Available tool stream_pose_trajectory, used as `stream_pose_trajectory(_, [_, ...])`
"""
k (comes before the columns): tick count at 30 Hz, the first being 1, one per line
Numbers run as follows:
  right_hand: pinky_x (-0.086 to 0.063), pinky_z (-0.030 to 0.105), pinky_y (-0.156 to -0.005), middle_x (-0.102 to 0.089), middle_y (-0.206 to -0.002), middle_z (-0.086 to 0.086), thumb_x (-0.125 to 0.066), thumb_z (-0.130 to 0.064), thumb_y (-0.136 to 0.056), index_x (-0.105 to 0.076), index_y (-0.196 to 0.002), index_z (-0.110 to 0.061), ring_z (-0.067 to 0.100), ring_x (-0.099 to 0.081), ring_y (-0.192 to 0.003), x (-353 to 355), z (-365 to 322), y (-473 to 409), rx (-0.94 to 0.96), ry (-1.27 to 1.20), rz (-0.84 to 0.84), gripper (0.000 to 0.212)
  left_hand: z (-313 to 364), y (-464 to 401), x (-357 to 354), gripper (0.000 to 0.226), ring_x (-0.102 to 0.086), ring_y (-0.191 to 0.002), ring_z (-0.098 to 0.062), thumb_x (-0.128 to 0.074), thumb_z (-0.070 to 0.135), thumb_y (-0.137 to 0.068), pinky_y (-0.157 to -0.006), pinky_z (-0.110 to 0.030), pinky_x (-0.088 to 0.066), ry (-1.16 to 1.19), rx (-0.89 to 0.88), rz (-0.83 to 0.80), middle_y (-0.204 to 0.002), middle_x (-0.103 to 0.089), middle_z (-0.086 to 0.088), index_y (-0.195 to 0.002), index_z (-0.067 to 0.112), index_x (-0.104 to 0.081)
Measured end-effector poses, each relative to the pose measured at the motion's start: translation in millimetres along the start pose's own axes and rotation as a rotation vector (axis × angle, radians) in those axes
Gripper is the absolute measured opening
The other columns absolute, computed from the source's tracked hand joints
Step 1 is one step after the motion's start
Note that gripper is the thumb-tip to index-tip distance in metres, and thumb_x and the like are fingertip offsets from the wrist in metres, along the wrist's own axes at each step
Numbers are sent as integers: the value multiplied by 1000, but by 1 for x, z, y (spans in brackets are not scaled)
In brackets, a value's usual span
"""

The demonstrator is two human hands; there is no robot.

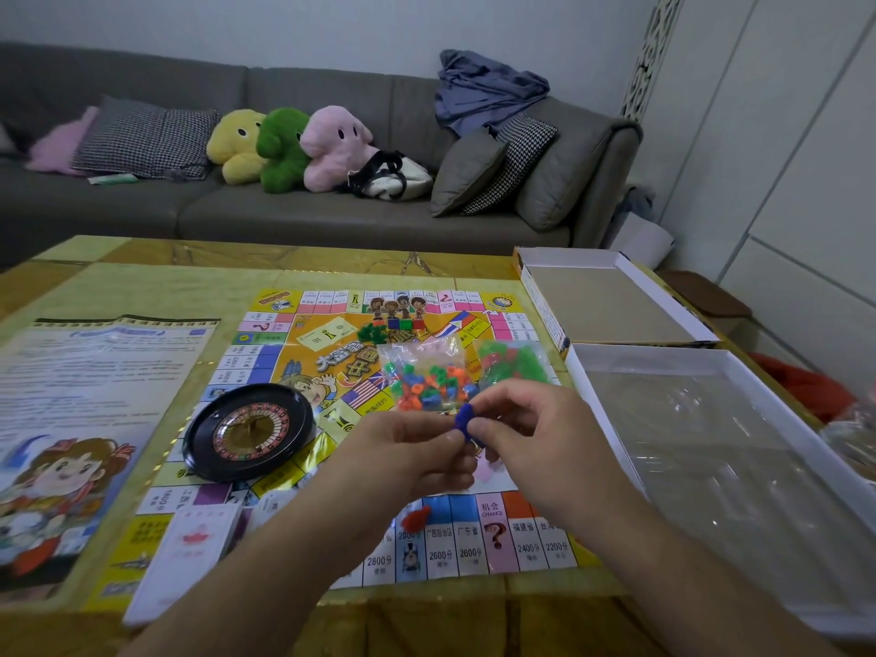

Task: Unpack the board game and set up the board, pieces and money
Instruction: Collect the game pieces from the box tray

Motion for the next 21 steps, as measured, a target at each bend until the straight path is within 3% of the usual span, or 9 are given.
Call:
stream_pose_trajectory(3, [-59,23,-66,-75,-83,-11,-77,-13,-93,-77,-94,-33,8,-73,-76,0,-3,2,13,20,-29,20,1,2,2,19,-76,-89,-30,-62,2,-100,-89,-42,-62,-57,-20,7,-95,-77,-22,-108,4,-79])
stream_pose_trajectory(10, [-50,8,-67,-71,-81,-24,-78,-19,-93,-78,-87,-34,-6,-66,-86,1,-8,-3,35,143,-60,16,10,5,3,18,-78,-86,-24,-65,8,-100,-81,-34,-64,-264,-53,21,-90,-80,-10,-114,13,-76])
stream_pose_trajectory(13, [-50,8,-67,-73,-79,-17,-79,-18,-91,-80,-88,-31,-6,-66,-85,-3,-13,-27,49,143,-7,14,11,-1,8,20,-77,-81,-23,-68,16,-99,-80,-41,-65,-284,-80,118,-87,-79,-5,-119,14,-70])
stream_pose_trajectory(17, [-49,10,-61,-72,-80,-15,-81,-20,-91,-77,-85,-30,-1,-68,-73,-16,-22,-89,62,222,39,12,11,-7,16,11,-72,-71,-8,-64,16,-100,-73,-35,-64,-444,-139,276,-80,-75,4,-105,25,-68])
stream_pose_trajectory(19, [-42,9,-59,-71,-77,-15,-81,-20,-90,-78,-85,-27,-2,-64,-69,-28,-23,-128,65,284,48,9,12,-15,22,15,-68,-75,-2,-61,17,-101,-73,-27,-61,-585,-206,317,-86,-72,8,-102,31,-65])
stream_pose_trajectory(21, [-44,18,-61,-72,-77,-12,-83,-21,-89,-80,-86,-26,-2,-62,-69,-45,-20,-165,72,350,60,6,14,-23,30,19,-62,-92,2,-57,20,-102,-84,-23,-57,-812,-305,319,-108,-67,15,-113,34,-63])
Point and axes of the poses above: each hand's wrist, its own y-axis away from the middle knuckle, its own x-axis out of the back of the hand, z = x × y, the point moved 1 cm from there along -y, towards the middle knuckle
